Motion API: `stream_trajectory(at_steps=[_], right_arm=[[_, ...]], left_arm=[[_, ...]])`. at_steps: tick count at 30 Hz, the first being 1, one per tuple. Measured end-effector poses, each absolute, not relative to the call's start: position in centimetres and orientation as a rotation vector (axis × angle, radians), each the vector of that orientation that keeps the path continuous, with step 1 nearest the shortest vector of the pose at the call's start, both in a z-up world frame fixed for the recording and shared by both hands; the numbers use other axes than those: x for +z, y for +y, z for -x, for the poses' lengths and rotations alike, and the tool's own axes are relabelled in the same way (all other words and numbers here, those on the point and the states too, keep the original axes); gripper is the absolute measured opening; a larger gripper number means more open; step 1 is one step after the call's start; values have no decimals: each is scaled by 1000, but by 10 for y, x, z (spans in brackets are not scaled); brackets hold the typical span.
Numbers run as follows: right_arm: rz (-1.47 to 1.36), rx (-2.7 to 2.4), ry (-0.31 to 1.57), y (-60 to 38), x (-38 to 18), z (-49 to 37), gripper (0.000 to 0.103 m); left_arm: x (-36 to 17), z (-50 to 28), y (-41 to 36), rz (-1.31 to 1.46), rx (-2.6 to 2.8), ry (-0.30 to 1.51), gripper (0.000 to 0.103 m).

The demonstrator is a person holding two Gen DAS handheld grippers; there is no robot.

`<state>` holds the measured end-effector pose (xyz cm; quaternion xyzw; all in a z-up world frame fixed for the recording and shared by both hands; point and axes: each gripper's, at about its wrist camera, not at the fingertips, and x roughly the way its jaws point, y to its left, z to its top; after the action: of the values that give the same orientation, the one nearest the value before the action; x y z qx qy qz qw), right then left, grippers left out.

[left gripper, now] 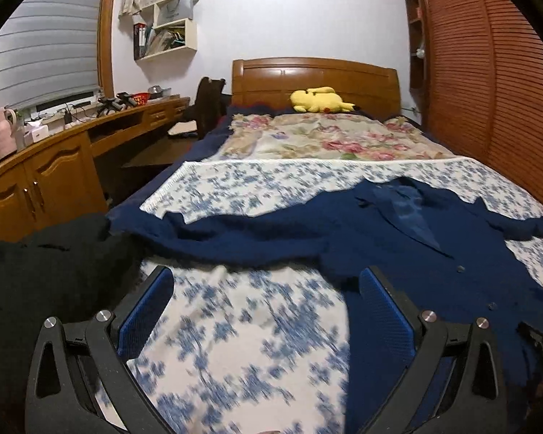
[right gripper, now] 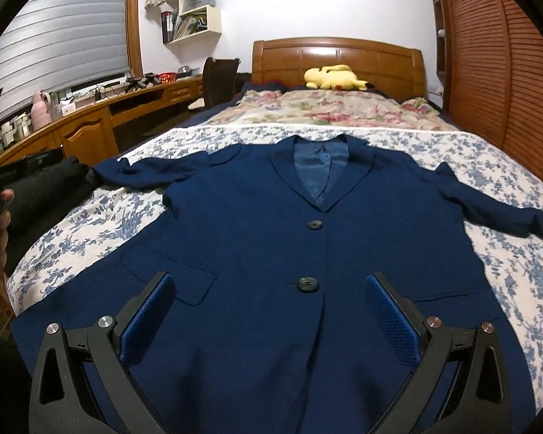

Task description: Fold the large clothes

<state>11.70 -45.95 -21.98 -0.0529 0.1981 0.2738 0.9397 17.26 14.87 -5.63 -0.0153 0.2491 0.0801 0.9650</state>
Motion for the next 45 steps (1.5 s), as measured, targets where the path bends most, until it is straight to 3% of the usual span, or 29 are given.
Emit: stream_trajectory(at_steps=[11, 26, 31, 45], right_arm=[[100, 608, 393, -461, -211, -127, 103], [171, 626, 422, -443, -214, -141, 103], [206, 642, 409, -434, -202, -141, 103], [278, 674, 390, -419, -205, -134, 103]], left_arm=[[-48, -224, 186, 101, 138, 519, 103], [-99, -307, 225, 187, 141, 682, 102], [-135, -328, 241, 228, 173, 785, 83], [-178, -336, 274, 372, 273, 890, 61]])
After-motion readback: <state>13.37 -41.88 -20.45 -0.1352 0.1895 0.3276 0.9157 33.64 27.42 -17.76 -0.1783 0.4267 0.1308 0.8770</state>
